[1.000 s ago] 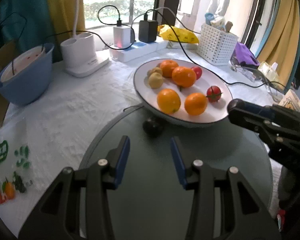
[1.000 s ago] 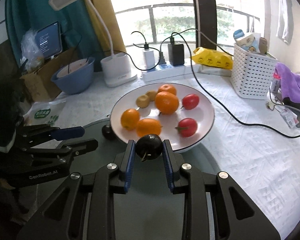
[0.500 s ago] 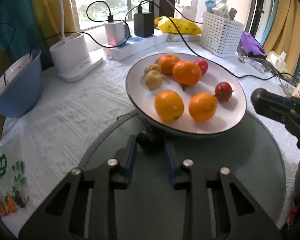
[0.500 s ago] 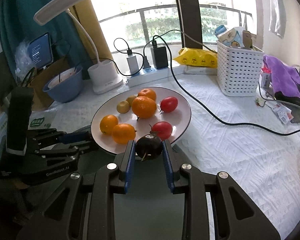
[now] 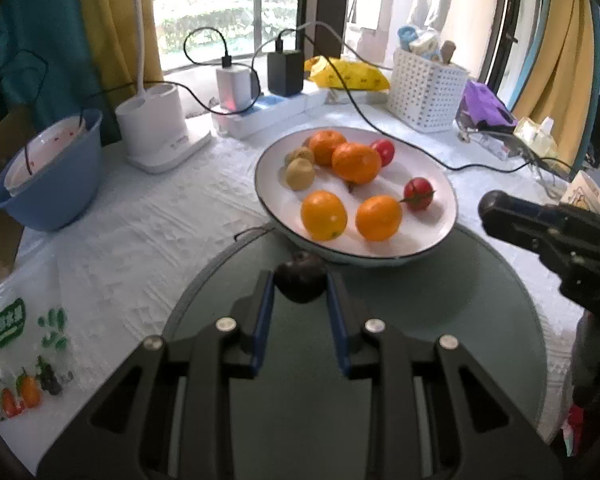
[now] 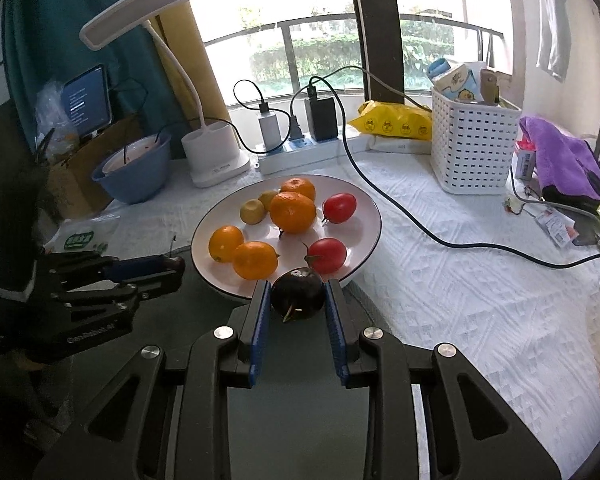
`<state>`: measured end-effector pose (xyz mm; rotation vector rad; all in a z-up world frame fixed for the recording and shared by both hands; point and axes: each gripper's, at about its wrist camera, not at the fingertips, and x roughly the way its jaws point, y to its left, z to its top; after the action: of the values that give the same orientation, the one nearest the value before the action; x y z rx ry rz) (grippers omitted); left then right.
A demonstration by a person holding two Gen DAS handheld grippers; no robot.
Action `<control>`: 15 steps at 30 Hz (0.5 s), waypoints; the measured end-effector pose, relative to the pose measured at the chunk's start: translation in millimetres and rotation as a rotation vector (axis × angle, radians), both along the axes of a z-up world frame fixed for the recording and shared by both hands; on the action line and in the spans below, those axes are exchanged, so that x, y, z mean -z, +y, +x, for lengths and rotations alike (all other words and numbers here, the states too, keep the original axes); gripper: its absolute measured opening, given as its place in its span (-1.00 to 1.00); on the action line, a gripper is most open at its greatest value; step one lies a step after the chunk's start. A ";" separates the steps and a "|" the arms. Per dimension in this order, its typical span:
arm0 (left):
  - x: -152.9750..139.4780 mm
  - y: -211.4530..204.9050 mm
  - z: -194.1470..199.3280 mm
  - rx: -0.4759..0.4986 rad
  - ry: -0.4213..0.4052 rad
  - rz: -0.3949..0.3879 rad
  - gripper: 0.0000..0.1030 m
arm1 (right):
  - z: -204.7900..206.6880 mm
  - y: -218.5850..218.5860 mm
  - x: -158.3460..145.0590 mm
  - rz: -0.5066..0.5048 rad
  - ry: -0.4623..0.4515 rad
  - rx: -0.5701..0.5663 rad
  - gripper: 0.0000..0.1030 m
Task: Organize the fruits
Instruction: 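Grasp a dark plum with the right gripper while the left grasps the other dark plum, then carry both dark plums to the plate and open both grippers there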
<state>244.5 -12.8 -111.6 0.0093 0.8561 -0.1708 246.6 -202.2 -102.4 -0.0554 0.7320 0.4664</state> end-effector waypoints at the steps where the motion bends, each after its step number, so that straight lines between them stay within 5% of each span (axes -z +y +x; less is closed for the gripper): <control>1: -2.6 0.6 -1.8 0.000 -0.006 -0.003 -0.46 | -1.1 0.2 -1.0 -0.001 -0.003 -0.001 -0.43; 15: -24.6 -26.0 -4.3 0.058 -0.042 -0.041 -0.46 | 0.0 -4.8 -7.8 -0.005 -0.010 -0.002 -0.43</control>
<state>240.2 -38.8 -87.0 -0.0003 0.8108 -0.2418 246.6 -207.1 -94.6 -0.0627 0.7231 0.4657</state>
